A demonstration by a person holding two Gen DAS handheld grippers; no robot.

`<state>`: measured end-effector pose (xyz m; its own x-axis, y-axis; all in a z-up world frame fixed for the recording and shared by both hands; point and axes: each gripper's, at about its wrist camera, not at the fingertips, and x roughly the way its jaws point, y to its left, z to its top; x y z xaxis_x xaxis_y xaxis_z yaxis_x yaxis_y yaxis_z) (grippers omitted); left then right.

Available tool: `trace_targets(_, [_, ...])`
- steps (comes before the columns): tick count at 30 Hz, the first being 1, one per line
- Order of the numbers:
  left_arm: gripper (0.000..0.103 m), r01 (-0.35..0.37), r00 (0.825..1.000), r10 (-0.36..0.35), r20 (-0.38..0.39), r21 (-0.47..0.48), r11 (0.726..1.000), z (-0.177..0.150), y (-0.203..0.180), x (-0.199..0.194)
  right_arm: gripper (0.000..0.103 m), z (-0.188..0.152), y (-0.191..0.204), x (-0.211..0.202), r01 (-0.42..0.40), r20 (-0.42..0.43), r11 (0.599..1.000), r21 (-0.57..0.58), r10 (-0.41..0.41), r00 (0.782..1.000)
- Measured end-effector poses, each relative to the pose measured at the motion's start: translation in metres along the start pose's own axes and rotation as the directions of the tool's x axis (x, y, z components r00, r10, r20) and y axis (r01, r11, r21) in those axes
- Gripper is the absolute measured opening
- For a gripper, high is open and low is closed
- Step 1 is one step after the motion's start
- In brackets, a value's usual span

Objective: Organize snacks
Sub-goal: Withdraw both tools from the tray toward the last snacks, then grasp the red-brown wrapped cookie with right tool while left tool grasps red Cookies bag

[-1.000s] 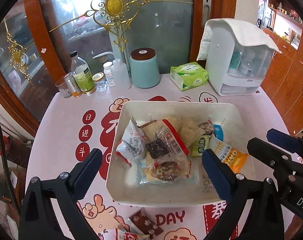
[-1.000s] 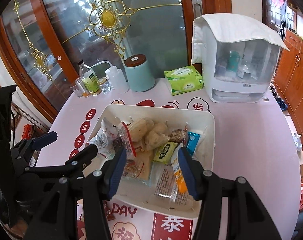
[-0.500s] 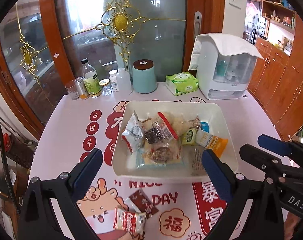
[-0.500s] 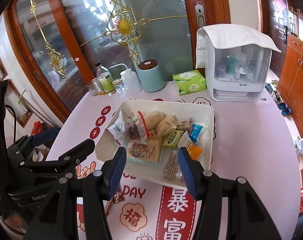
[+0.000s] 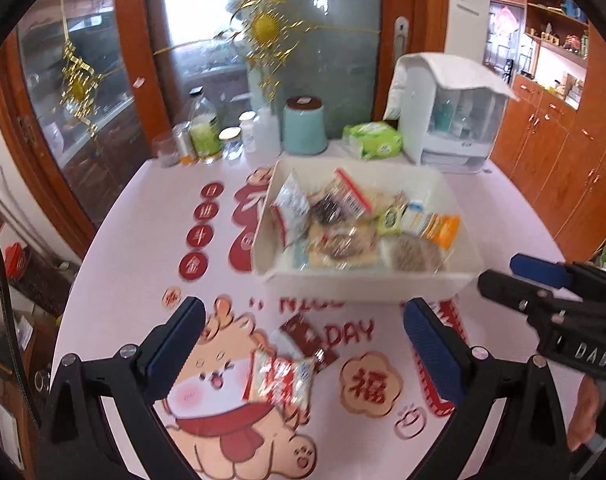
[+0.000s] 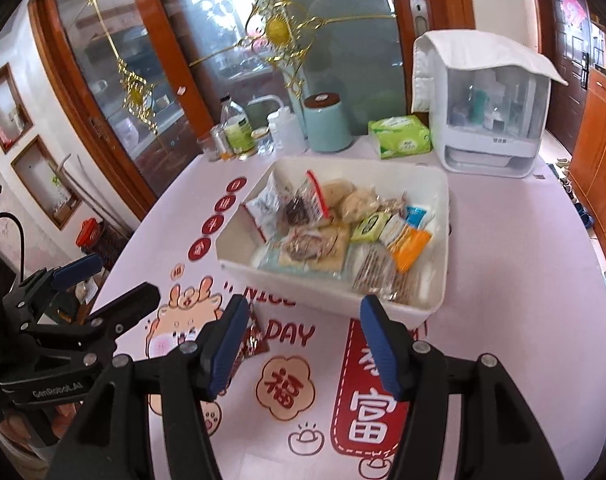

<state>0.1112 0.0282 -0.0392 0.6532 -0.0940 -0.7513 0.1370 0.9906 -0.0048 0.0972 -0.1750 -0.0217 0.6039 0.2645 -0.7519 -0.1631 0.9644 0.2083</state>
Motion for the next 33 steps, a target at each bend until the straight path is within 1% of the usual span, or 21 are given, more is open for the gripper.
trace_targets(4, [0.099, -0.019, 0.998, 0.017, -0.059, -0.032, 0.999, -0.034, 0.018, 0.019, 0.059, -0.016, 0.007, 0.020, -0.010, -0.047, 1.000, 0.002, 0.010, 0.999])
trace_targets(9, [0.099, -0.051, 0.989, 0.038, -0.145, -0.088, 0.995, -0.072, 0.036, 0.058, 0.059, -0.034, 0.017, 0.051, -0.012, -0.112, 1.000, 0.002, 0.012, 0.994])
trace_targets(13, [0.099, -0.053, 0.981, 0.026, -0.192, -0.137, 0.989, -0.091, 0.046, 0.087, 0.059, -0.044, 0.022, 0.074, -0.020, -0.144, 1.000, 0.009, 0.021, 0.989])
trace_targets(17, [0.099, -0.048, 0.969, -0.001, -0.249, -0.194, 0.980, -0.108, 0.055, 0.118, 0.059, -0.049, 0.025, 0.094, -0.031, -0.167, 0.999, 0.024, 0.035, 0.985])
trace_targets(20, [0.099, -0.040, 0.962, -0.025, -0.271, -0.231, 0.972, -0.115, 0.059, 0.136, 0.059, -0.051, 0.030, 0.109, -0.042, -0.183, 0.999, 0.018, 0.045, 0.982])
trace_targets(23, [0.099, -0.023, 0.960, -0.049, -0.276, -0.251, 0.968, -0.116, 0.060, 0.148, 0.059, -0.052, 0.036, 0.123, -0.051, -0.195, 0.999, 0.008, 0.051, 0.979])
trace_targets(25, [0.099, -0.016, 0.958, -0.055, -0.280, -0.244, 0.970, -0.116, 0.057, 0.155, 0.059, -0.052, 0.039, 0.133, -0.055, -0.205, 0.998, 0.002, 0.054, 0.977])
trace_targets(28, [0.099, -0.020, 0.956, -0.046, -0.291, -0.217, 0.976, -0.117, 0.052, 0.164, 0.060, -0.050, 0.042, 0.147, -0.061, -0.219, 0.998, -0.003, 0.059, 0.974])
trace_targets(30, [0.099, -0.030, 0.959, -0.028, -0.282, -0.200, 0.979, -0.116, 0.050, 0.167, 0.060, -0.049, 0.045, 0.156, -0.064, -0.228, 0.998, -0.005, 0.062, 0.972])
trace_targets(33, [0.098, -0.024, 0.963, -0.027, -0.269, -0.183, 0.983, -0.114, 0.050, 0.168, 0.060, -0.047, 0.050, 0.168, -0.071, -0.247, 0.997, -0.016, 0.065, 0.967])
